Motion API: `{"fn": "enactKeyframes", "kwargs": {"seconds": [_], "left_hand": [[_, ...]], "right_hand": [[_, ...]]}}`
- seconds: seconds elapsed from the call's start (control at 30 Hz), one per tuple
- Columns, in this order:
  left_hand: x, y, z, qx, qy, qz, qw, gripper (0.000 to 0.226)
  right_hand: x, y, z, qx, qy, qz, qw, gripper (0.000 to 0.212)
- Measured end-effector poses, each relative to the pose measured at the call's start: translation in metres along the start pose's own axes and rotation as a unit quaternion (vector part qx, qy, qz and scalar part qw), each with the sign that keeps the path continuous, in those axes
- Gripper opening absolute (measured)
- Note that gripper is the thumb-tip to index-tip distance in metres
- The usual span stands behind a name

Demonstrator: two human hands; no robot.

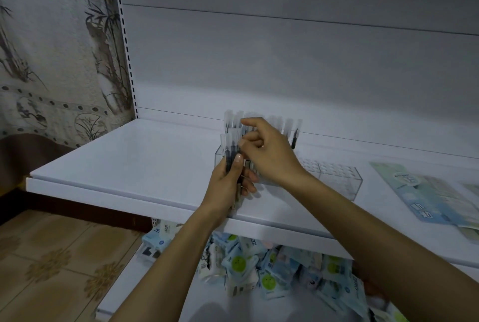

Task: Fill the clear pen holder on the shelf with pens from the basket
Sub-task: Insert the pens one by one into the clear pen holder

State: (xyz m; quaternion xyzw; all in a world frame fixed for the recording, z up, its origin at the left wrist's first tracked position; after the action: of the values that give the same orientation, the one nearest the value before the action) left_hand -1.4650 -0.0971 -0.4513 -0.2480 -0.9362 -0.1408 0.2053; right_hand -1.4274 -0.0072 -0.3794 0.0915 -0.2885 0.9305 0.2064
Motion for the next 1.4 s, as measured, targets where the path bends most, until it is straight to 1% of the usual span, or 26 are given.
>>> {"fn": "enactKeyframes", "kwargs": {"seconds": [0.13,0.27,0.37,0.47,0.6,0.7,0.77,0.83,0.9,1.0,1.07,1.13,1.27,1.4], "left_hand": [[0.000,0.000,-0.001,0.007,0.002,0.005,1.000,0.027],[-0.001,0.000,0.000,0.008,0.001,0.005,1.000,0.030],[0.001,-0.002,0.003,-0.017,-0.005,-0.026,0.999,0.032],[0.003,-0.008,0.007,-0.069,-0.017,-0.071,0.995,0.028],[0.004,-0.011,0.009,-0.097,-0.031,-0.100,0.990,0.025],[0.006,-0.012,0.011,-0.121,-0.061,-0.119,0.984,0.024],[0.006,-0.013,0.013,-0.109,-0.070,-0.127,0.983,0.024],[0.008,-0.013,0.015,-0.071,-0.074,-0.128,0.986,0.027],[0.009,-0.012,0.015,-0.060,-0.080,-0.125,0.987,0.031],[0.010,-0.011,0.014,-0.084,-0.097,-0.126,0.984,0.042],[0.010,-0.010,0.014,-0.105,-0.099,-0.127,0.981,0.054],[0.011,-0.012,0.014,-0.111,-0.098,-0.127,0.981,0.062],[0.010,-0.011,0.015,-0.098,-0.098,-0.123,0.983,0.061],[0.011,-0.009,0.016,-0.092,-0.100,-0.119,0.983,0.058]], "right_hand": [[0.005,0.005,0.005,-0.030,-0.007,0.014,0.999,0.035],[0.005,0.003,0.002,-0.023,-0.003,0.022,0.999,0.032],[0.006,-0.004,0.000,-0.010,-0.011,-0.013,1.000,0.030],[0.009,-0.013,0.001,0.017,-0.006,-0.034,0.999,0.031],[0.010,-0.028,0.004,0.031,-0.003,-0.047,0.998,0.033],[0.010,-0.052,0.011,0.065,0.002,-0.080,0.995,0.031],[0.013,-0.076,0.016,0.089,0.005,-0.118,0.989,0.029],[0.014,-0.098,0.019,0.093,0.000,-0.156,0.983,0.028],[0.016,-0.114,0.016,0.100,-0.002,-0.174,0.980,0.029],[0.017,-0.123,0.007,0.112,0.015,-0.175,0.978,0.031],[0.017,-0.122,0.000,0.131,0.030,-0.165,0.977,0.033],[0.018,-0.116,-0.006,0.157,0.042,-0.151,0.975,0.033],[0.020,-0.108,-0.015,0.167,0.049,-0.137,0.975,0.029],[0.022,-0.101,-0.024,0.122,0.049,-0.124,0.984,0.025]]}}
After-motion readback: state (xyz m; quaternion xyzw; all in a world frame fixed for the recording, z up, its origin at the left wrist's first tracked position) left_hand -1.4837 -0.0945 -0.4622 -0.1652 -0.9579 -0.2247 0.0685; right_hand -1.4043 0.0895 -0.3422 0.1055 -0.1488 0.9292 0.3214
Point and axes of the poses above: each hand's wrist, its own x-axis towards the middle knuckle, its own y-axis out of the palm, z = x × y, the point moved 4 cm from there along x, towards the middle knuckle, and after that the axes turned 10 degrees about y, right-handed, at the moved point
